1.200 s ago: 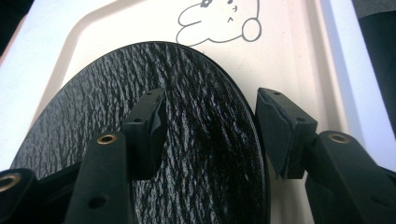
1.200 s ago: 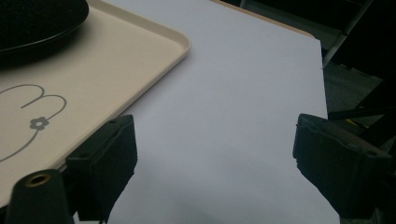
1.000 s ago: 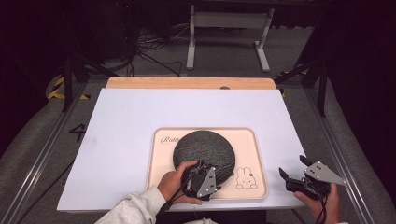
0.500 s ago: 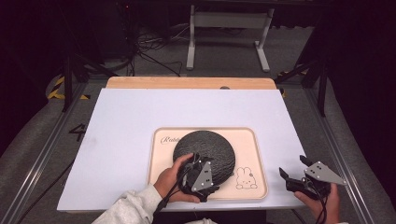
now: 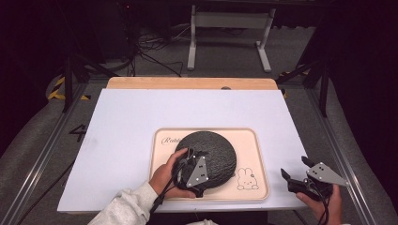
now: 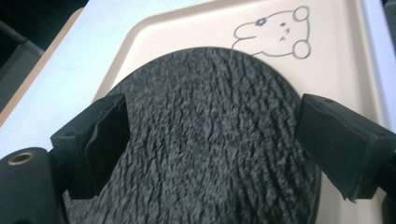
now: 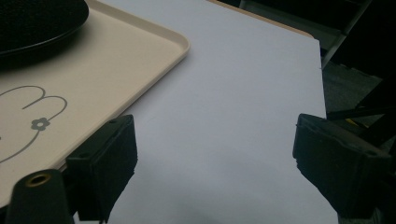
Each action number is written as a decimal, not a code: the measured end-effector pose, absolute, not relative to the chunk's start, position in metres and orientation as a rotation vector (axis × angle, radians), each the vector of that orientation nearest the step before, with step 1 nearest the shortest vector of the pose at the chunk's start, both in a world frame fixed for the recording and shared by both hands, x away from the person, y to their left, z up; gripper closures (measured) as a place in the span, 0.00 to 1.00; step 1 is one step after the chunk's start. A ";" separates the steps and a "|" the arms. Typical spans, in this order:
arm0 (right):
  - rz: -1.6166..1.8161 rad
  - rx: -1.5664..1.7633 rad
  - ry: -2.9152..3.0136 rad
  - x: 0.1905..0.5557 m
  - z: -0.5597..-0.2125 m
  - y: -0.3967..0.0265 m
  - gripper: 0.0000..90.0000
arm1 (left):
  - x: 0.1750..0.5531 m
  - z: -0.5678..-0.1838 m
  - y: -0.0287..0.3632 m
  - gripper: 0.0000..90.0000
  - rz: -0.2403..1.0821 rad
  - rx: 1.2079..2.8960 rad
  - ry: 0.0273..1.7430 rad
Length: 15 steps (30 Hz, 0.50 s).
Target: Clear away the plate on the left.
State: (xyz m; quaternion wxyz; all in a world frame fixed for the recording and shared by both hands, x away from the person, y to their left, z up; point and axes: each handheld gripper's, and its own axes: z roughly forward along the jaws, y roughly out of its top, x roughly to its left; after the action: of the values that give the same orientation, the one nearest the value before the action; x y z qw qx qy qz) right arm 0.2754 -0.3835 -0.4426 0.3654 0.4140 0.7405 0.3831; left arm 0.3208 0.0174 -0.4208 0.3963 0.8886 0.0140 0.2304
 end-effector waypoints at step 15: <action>0.976 1.062 1.915 0.276 -0.444 -0.382 0.16 | 0.327 -0.417 0.043 0.12 0.629 2.289 0.095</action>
State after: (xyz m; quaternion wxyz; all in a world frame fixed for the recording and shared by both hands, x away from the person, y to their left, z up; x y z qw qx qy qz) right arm 0.2759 -0.3817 -0.4436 0.3634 0.4126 0.7442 0.3793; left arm 0.3268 0.0433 -0.4171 0.3736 0.8937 0.0372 0.2455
